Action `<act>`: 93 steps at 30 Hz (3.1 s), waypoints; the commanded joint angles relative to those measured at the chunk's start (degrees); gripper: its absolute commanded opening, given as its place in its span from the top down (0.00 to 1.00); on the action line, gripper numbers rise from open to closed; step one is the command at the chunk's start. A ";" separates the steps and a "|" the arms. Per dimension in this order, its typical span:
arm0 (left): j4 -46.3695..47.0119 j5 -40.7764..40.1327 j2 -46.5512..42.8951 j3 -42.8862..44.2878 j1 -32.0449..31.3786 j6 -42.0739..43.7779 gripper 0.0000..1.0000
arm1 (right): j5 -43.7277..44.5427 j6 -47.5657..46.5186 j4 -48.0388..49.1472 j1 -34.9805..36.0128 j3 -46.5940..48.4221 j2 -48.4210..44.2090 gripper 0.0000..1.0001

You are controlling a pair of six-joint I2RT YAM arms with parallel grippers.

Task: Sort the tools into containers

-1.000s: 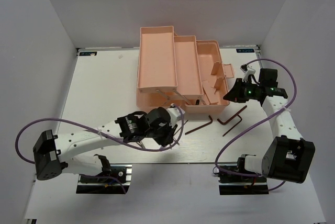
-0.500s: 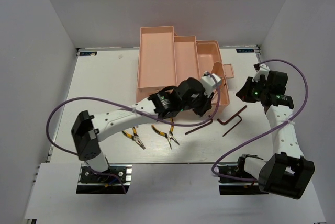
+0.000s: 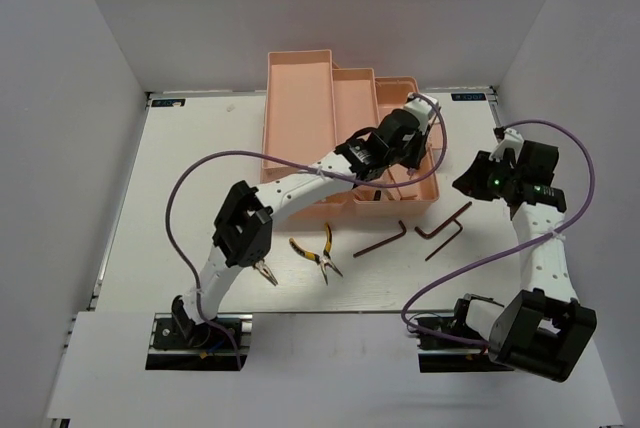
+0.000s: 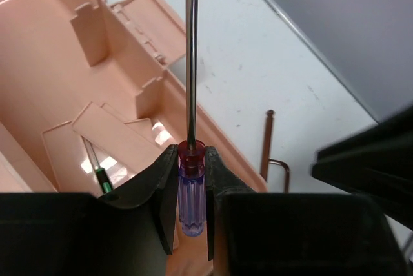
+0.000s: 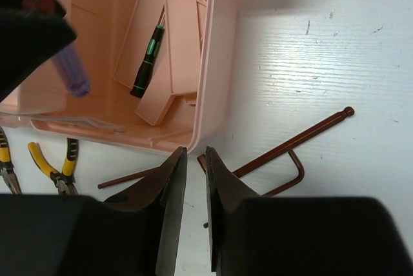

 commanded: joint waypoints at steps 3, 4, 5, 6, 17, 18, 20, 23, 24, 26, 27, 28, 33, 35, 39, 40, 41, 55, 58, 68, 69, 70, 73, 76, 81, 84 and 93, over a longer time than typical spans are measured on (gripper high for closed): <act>-4.14 -2.98 3.80 8.77 2.39 -0.73 0.69 | -3.04 -0.71 0.48 -1.84 -0.31 -0.23 0.74; -4.14 -2.98 3.81 9.39 2.39 -0.73 0.56 | -3.22 -0.62 0.22 -1.85 -0.22 -0.22 0.74; -4.66 -2.98 3.81 9.39 3.09 -0.73 0.52 | -4.17 -0.62 -0.14 -2.19 -0.13 0.12 0.74; -4.67 -2.98 4.42 9.39 3.10 -0.73 0.48 | -4.36 -0.71 -0.23 -2.28 -0.05 0.56 0.74; -8.01 0.28 0.07 10.03 4.24 4.52 0.34 | -4.02 -0.80 -2.42 -4.13 0.48 3.20 0.71; -8.01 1.06 -2.23 7.66 4.24 5.76 0.37 | -2.96 -0.71 -3.21 -4.13 0.57 3.81 0.71; -5.38 4.22 -10.46 -1.71 3.45 9.26 0.51 | -1.56 -0.71 -5.39 -4.13 1.44 5.13 0.71; -3.96 14.05 -18.58 -15.50 2.83 11.83 0.58 | 1.08 -2.47 -7.25 -4.04 1.98 7.24 0.71; -3.35 17.82 -21.12 -19.05 2.83 12.62 0.58 | 2.31 -2.55 -7.34 -4.04 1.98 7.68 0.73; -2.73 21.18 -28.07 -29.68 2.31 14.03 0.53 | 4.16 -2.56 -7.61 -3.87 1.71 8.74 0.73; -2.73 21.89 -30.18 -32.94 2.30 14.03 0.41 | 4.60 -2.55 -7.96 -3.78 1.63 9.18 0.73; -2.73 21.90 -31.94 -35.76 1.70 15.86 0.37 | 5.56 -2.12 -7.87 -3.60 1.36 9.70 0.73; -9.31 21.11 -36.88 -41.86 -0.41 19.57 0.23 | 10.14 1.40 -5.07 -2.81 0.13 13.83 0.69; -10.29 21.11 -38.54 -41.85 -0.42 21.41 0.22 | 12.69 1.66 -5.15 -2.38 0.65 16.11 0.66; -10.29 21.11 -43.47 -48.33 -0.95 23.25 0.19 | 16.55 2.36 -5.06 -0.97 2.15 20.68 0.61; -10.29 20.58 -44.00 -49.31 -0.95 23.78 0.18 | 17.34 2.28 -4.89 -0.97 2.41 21.48 0.61; -10.29 20.58 -44.52 -49.93 -0.95 23.79 0.18 | 18.31 2.11 -4.54 -0.71 2.42 21.83 0.61; -9.68 21.99 -45.14 -52.04 -0.95 23.79 0.18 | 10.15 3.33 -6.02 -0.18 4.17 25.88 0.61; -9.68 21.99 -45.14 -52.04 -0.95 23.79 0.18 | 8.56 3.33 -8.22 -0.09 4.00 25.88 0.61; -9.68 21.37 -44.62 -52.04 -0.95 23.79 0.17 | 8.74 4.03 -9.46 0.17 1.19 25.35 0.62; -9.68 21.37 -44.62 -52.04 -0.95 23.79 0.17 | 8.82 4.12 -8.93 0.18 0.66 25.61 0.62; -9.68 21.37 -44.62 -52.04 -0.95 23.79 0.17 | 9.17 4.47 -8.67 0.35 0.66 25.70 0.62; -9.68 21.37 -44.62 -52.57 -0.95 23.79 0.17 | 10.05 6.14 -7.35 0.97 1.35 26.93 0.62; -9.68 21.37 -44.00 -52.57 -0.95 23.79 0.17 | 10.58 7.90 -6.91 2.11 2.32 28.77 0.62; -9.68 20.84 -44.00 -52.57 -0.95 23.79 0.17 | 16.26 10.45 -5.76 4.56 2.94 30.62 0.62; -9.68 20.84 -43.47 -52.57 -0.95 23.79 0.17 | 19.36 11.68 -6.55 5.62 3.21 31.15 0.62; -9.68 20.84 -43.47 -52.57 -0.95 23.79 0.17 | 27.96 14.93 -1.90 8.35 1.36 29.40 0.62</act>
